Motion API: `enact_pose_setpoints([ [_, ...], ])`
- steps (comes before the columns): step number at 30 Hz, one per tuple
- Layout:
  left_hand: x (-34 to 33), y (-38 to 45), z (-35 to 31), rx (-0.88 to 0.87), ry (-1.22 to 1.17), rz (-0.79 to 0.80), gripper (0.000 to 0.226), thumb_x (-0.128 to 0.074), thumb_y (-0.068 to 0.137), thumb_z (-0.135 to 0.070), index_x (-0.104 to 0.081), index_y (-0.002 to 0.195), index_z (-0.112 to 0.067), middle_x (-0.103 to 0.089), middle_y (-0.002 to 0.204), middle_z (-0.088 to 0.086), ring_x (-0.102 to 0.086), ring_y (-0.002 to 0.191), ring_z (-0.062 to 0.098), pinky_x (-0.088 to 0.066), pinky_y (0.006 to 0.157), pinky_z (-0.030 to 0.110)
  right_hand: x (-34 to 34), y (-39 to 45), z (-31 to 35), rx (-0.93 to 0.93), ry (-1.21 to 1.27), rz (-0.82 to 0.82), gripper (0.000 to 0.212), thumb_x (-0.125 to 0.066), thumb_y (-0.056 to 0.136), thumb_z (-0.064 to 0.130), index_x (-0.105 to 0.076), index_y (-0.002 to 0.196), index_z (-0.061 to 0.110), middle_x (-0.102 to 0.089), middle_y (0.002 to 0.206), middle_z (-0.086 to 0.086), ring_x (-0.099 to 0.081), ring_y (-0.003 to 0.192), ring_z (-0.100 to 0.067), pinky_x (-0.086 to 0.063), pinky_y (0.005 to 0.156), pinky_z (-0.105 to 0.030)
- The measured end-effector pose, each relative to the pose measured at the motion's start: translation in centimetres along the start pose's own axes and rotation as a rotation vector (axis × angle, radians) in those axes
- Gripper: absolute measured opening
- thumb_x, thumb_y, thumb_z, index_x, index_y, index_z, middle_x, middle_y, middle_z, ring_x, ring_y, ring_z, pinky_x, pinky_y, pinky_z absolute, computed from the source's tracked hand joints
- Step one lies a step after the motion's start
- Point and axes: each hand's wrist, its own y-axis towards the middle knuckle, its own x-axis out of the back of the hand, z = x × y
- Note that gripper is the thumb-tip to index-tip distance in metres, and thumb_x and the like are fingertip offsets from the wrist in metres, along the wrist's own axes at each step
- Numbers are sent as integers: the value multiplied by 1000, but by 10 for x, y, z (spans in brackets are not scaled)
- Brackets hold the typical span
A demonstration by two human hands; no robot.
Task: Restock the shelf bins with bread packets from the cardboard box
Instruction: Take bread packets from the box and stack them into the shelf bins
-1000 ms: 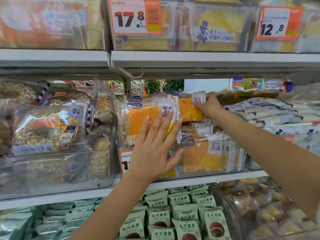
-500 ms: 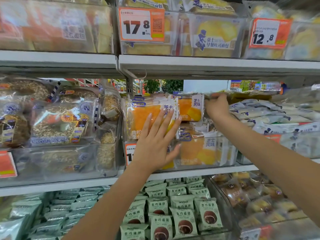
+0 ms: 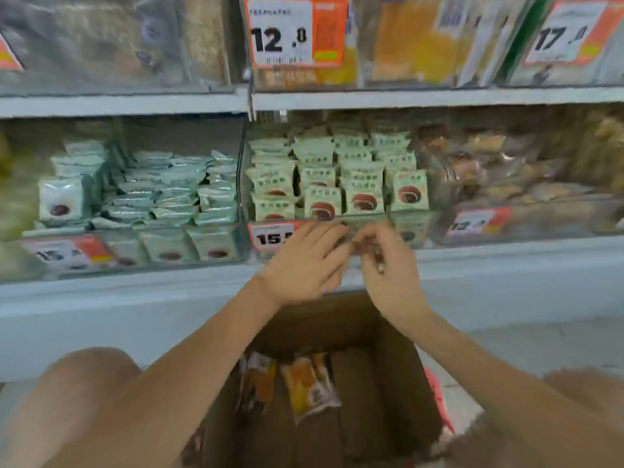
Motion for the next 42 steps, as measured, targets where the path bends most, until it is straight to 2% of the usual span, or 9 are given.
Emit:
enact_pose_setpoints([
  [3,-35,-71,-39,127,-116,250,35,-40,91,-30,-51,116,-7,-64,111,18,-62,91,32,-46,78,38,-33,-54,-42,-110,-85,213,22,-45,89,2,-53,97,21,-53,89,9,-51,79,-3,-38,70,-18],
  [7,-60,-146,-79,486,-281,680,45,-36,100,-32,-38,140,-11,-49,132,9,-53,114,25,-46,88,37,-75,-103,-89,-289,-226,575,19,-45,95,11,-52,107,23,-57,97,7,-58,87,-11,-49,76,-24],
  [10,-72,-197,-96,777,-388,837,44,-39,99,-27,-28,140,-15,-45,133,8,-52,110,26,-50,82,39,-116,-127,-128,-506,-302,879,24,-47,95,18,-49,119,14,-60,103,-5,-60,87,-22,-54,74,-38],
  [14,-92,-248,-111,1168,-575,980,51,-46,97,-25,-27,143,-14,-45,135,12,-53,112,29,-48,90,41,-173,-158,-171,-752,-371,1125,54,-57,91,21,-35,138,8,-55,125,-13,-58,103,-28,-49,76,-31],
  [19,-117,-269,-118,1573,-818,837,48,-49,97,-27,-39,141,-11,-53,130,10,-54,114,27,-44,96,35,-216,-186,-196,-946,-311,1055,84,-62,89,15,-6,151,15,-36,144,-17,-45,126,-34,-43,90,-34],
  [24,-125,-273,-118,1728,-904,765,53,-48,98,-19,-30,148,-14,-52,131,6,-52,118,24,-41,89,25,-233,-195,-203,-1128,-261,832,84,-71,82,10,-17,147,14,-35,141,-18,-42,129,-35,-39,103,-39],
  [29,-125,-274,-120,1772,-921,744,41,-50,97,-19,-44,137,-10,-53,126,9,-53,109,22,-42,81,25,-238,-195,-206,-1232,-225,871,67,-74,81,23,-40,137,9,-50,136,-11,-49,124,-29,-44,95,-35],
  [37,-110,-265,-117,1773,-932,712,24,-51,96,-17,-54,118,-10,-56,118,11,-52,94,18,-40,75,25,-205,-168,-165,-1322,234,804,53,-63,89,19,-41,137,17,-54,129,-7,-54,117,-25,-53,88,-40],
  [42,-89,-238,-100,1750,-937,535,44,-65,88,-33,-52,125,-15,-47,118,1,-51,105,17,-44,91,29,-132,-124,-135,-1082,338,943,35,-69,84,14,-55,117,19,-65,110,-5,-66,97,-17,-59,76,-35],
])
